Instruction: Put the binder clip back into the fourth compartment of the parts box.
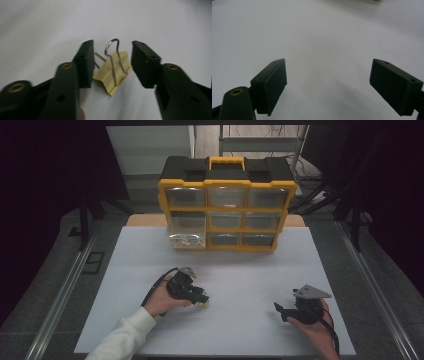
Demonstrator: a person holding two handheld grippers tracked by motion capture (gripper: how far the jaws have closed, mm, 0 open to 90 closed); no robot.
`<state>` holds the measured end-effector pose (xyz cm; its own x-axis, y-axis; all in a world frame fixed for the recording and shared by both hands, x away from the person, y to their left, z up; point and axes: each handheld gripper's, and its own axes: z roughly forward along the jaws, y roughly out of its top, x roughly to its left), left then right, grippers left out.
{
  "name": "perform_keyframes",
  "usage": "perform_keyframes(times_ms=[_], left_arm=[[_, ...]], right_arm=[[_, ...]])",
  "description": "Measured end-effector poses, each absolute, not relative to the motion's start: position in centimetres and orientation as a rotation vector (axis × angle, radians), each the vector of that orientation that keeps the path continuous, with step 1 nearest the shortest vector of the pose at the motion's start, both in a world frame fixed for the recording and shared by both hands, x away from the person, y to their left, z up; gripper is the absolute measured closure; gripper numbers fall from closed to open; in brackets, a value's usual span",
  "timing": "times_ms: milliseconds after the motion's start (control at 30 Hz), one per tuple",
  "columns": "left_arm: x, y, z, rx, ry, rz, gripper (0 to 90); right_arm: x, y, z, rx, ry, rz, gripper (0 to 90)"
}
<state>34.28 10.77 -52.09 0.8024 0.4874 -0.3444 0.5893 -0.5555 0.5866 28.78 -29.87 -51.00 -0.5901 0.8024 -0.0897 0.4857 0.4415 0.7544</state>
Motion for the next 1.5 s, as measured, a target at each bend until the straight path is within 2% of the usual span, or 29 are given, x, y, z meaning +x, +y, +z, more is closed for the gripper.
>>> perform_keyframes(times_ms=[133, 433, 1233, 1500], left_arm=[[34.2, 10.8, -51.9, 2.257, 0.794, -0.193, 73.1], [34.1, 10.8, -51.3, 2.223, 0.767, -0.274, 88.5], [34.1, 11.8, -50.5, 2.171, 0.793, -0.209, 88.6], [33.7, 12.2, -49.5, 2.117, 0.779, -0.122, 88.6]], right_arm=[[28.8, -29.9, -51.0, 1.085, 2.260, 0.973, 14.8], [28.8, -29.9, -51.0, 1.083, 2.260, 0.971, 14.8], [28.8, -29.9, -51.0, 1.084, 2.257, 0.971, 14.7], [28.8, -29.9, -51.0, 1.082, 2.258, 0.971, 14.7]])
